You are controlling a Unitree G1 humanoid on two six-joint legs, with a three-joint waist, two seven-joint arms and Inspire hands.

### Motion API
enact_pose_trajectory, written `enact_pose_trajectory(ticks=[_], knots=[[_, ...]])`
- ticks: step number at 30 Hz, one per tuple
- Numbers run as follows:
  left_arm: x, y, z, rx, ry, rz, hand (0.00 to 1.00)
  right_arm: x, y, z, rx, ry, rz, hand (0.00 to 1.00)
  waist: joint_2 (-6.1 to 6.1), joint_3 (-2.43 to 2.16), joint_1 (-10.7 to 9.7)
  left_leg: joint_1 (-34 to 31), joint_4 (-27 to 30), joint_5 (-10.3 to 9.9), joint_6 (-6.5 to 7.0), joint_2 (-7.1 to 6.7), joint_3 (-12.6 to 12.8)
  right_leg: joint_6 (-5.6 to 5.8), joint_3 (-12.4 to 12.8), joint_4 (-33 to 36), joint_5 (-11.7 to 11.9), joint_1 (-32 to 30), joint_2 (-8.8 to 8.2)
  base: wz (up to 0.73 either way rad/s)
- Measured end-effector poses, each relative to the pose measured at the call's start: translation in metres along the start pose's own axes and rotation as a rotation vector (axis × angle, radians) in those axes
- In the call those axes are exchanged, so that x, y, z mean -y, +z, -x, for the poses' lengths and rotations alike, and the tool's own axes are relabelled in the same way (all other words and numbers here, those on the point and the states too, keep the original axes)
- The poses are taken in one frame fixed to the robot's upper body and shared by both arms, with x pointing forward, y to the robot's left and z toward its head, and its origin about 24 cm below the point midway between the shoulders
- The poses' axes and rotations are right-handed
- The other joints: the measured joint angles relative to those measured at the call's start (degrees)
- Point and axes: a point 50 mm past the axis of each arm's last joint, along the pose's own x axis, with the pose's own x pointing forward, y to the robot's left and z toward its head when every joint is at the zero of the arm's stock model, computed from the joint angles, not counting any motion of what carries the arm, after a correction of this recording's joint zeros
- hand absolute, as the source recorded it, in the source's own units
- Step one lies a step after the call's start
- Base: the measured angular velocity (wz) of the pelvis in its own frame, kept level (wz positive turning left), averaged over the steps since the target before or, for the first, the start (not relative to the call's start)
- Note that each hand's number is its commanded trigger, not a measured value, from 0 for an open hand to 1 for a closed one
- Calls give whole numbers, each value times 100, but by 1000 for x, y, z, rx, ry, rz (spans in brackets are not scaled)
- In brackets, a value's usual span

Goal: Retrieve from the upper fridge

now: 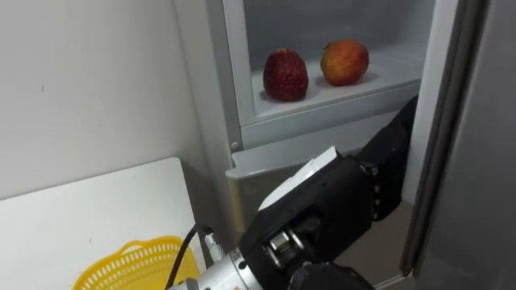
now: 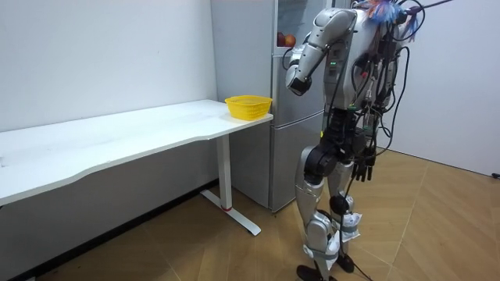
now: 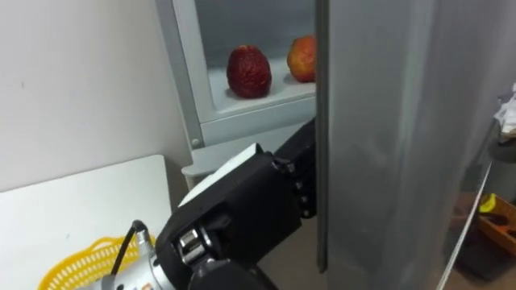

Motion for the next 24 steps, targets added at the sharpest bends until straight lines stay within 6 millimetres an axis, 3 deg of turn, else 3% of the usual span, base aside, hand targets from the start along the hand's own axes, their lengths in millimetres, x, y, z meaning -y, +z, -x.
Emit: enact_pose_trajectory(ticks=[11,18,24], knots=[[4,1,-6,2,-43,-4,0,1,0,0,1,2,-28,0,5,-11,-23,20,13,0,0,2,58,-3,38,-3,4,16,-1,-1],[4,-7,-7,-29,-41,15,0,2,1,0,10,-2,-92,0,7,-17,-247,10,15,0,0,0,80,2,74,-23,8,5,2,-1],[8,-9,-10,-30,-61,23,0,3,-1,0,12,1,-133,0,88,-71,-422,27,16,-1,0,-1,140,12,155,-19,15,0,9,-5]])
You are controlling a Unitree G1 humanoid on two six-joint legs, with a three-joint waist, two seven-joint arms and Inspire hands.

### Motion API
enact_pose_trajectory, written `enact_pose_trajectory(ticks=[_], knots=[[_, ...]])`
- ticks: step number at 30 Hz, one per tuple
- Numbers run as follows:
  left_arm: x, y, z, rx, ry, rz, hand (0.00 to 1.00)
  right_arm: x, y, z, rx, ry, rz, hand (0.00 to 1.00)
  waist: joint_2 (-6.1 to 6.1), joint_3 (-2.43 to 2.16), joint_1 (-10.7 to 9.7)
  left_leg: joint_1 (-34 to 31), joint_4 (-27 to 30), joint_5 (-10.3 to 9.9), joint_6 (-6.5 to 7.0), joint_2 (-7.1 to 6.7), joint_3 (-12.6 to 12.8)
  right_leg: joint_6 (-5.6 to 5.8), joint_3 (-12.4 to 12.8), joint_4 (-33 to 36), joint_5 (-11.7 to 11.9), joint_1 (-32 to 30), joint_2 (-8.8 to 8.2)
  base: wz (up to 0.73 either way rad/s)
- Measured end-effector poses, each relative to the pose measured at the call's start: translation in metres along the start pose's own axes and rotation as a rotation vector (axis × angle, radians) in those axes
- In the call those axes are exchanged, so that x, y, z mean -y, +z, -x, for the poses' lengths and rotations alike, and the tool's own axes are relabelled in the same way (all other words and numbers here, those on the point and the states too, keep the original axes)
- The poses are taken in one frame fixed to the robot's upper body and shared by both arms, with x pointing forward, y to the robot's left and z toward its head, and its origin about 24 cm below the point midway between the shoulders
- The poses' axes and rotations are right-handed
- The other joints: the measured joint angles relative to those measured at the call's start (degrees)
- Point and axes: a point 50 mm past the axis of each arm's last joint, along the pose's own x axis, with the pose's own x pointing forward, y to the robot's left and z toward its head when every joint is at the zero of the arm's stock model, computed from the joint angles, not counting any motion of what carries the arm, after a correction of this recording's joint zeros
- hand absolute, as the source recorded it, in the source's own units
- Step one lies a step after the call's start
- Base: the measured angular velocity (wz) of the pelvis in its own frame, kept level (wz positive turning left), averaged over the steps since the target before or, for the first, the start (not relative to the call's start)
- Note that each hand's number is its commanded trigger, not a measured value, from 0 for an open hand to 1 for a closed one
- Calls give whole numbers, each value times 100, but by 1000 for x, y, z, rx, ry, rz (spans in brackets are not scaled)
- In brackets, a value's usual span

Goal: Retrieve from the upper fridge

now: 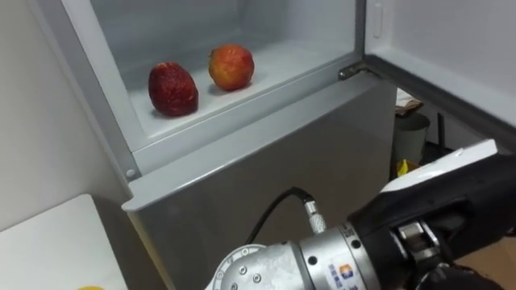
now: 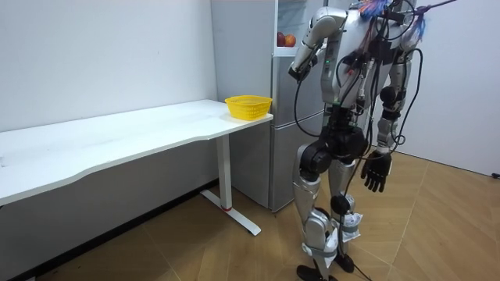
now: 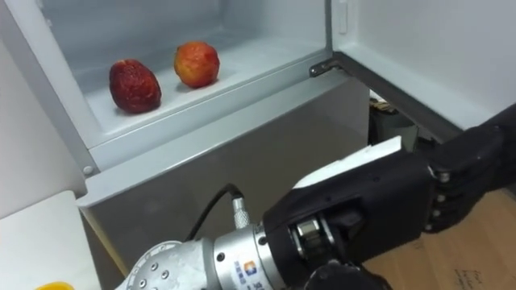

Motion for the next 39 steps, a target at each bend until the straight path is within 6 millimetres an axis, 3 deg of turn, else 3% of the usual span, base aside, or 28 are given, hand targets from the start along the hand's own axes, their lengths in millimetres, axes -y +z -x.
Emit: enact_pose_trajectory(ticks=[3,6,11,18,22,25,28,30,35,37,39], knots=[[-6,2,5,-19,22,-60,0,0,4,0,20,-3,11,0,-62,42,201,2,-6,1,-1,1,-20,-5,-52,-3,-6,-32,-8,5],[-13,17,13,-14,60,-191,0,-1,6,0,28,-3,14,0,-124,52,459,-79,-9,1,-1,-1,-151,-8,-193,-3,-8,-85,-16,21],[-22,36,36,-8,132,-320,0,-4,5,-1,30,-6,29,0,-287,18,942,-100,-3,2,-2,-12,-355,-9,-420,-26,-6,-1,-39,23],[-40,58,75,6,392,-478,0,-3,10,0,83,-30,64,0,-521,-51,1562,-142,1,12,-19,-23,-686,-12,-762,-46,-5,113,-57,23],[-51,70,88,8,541,-599,0,-4,9,-1,87,-49,75,0,-545,-69,1757,-149,35,13,-18,-78,-984,4,-975,-148,-2,288,-88,36],[-51,89,102,66,650,-691,0,-7,7,-1,101,-47,100,0,-487,-110,1924,-149,38,15,-15,-96,-1043,13,-1079,-142,-10,322,-115,14],[-48,97,114,130,723,-729,0,-10,0,-2,94,-44,99,0,-494,-107,2078,-86,34,15,-15,-106,-1083,24,-1117,-140,-23,442,-121,7],[-43,95,134,128,820,-744,0,-14,-6,-2,95,-50,97,0,-440,-136,2153,-29,34,16,-15,-117,-1114,25,-1119,-168,-31,492,-123,6],[-44,100,184,88,1093,-804,0,-21,-16,-4,86,-60,65,0,-456,-108,2373,8,40,26,-24,-127,-1241,3,-1244,-183,-92,544,-133,11],[-41,111,218,66,1290,-882,0,-19,-25,-3,75,-75,24,0,-463,-101,2528,7,44,28,-27,-123,-1249,-1,-1247,-185,-99,546,-127,2],[-37,119,237,90,1416,-920,0,-20,-33,-3,60,-90,25,0,-491,-77,2616,6,44,28,-27,-137,-1306,4,-1269,-183,-102,568,-127,11]])
